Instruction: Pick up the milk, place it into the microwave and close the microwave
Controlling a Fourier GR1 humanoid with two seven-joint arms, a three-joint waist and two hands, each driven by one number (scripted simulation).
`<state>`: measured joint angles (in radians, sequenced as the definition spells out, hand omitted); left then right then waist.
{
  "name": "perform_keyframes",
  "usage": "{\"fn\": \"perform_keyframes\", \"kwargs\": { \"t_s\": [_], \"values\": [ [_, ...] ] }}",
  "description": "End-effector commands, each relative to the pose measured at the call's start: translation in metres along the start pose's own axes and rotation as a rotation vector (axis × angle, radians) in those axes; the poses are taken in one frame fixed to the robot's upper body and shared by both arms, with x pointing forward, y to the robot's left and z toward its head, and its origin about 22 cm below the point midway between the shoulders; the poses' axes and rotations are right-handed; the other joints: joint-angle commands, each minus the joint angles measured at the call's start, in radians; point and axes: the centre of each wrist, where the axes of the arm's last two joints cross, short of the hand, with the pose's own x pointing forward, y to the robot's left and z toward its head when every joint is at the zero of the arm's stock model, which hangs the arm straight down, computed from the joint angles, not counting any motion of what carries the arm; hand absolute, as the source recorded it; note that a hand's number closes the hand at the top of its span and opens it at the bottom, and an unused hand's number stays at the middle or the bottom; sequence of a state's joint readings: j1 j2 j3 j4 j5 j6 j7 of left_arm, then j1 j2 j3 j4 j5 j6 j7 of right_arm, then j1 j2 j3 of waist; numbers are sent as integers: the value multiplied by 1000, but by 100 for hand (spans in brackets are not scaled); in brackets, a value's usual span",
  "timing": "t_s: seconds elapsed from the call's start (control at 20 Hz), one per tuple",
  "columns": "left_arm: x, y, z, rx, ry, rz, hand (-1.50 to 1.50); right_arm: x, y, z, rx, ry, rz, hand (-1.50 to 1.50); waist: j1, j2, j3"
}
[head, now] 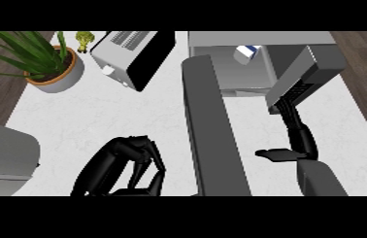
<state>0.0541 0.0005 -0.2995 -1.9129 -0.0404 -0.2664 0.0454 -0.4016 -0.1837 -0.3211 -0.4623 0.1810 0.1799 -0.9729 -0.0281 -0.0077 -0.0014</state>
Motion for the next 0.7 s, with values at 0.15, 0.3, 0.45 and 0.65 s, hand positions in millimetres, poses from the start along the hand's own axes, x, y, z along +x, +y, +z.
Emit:
{"fn": "perform_keyframes", "kwargs": {
  "t_s": [0.15,0.3,0.45,0.65],
  "values": [
    [-35,-39,-36,-140,34,-58,150,11,-43,48,17,-14,-30,-150,-6,2,-1],
    [-55,-43,-66,-179,110,-109,150,19,-41,47,34,-61,-23,-150,-14,7,0],
    [-81,-52,-64,-194,142,-145,150,31,-68,78,62,-79,6,-150,-19,7,-1],
    [-119,-65,-64,-179,163,-182,150,49,-56,57,107,-138,12,-150,-34,11,-2]
  ]
}}
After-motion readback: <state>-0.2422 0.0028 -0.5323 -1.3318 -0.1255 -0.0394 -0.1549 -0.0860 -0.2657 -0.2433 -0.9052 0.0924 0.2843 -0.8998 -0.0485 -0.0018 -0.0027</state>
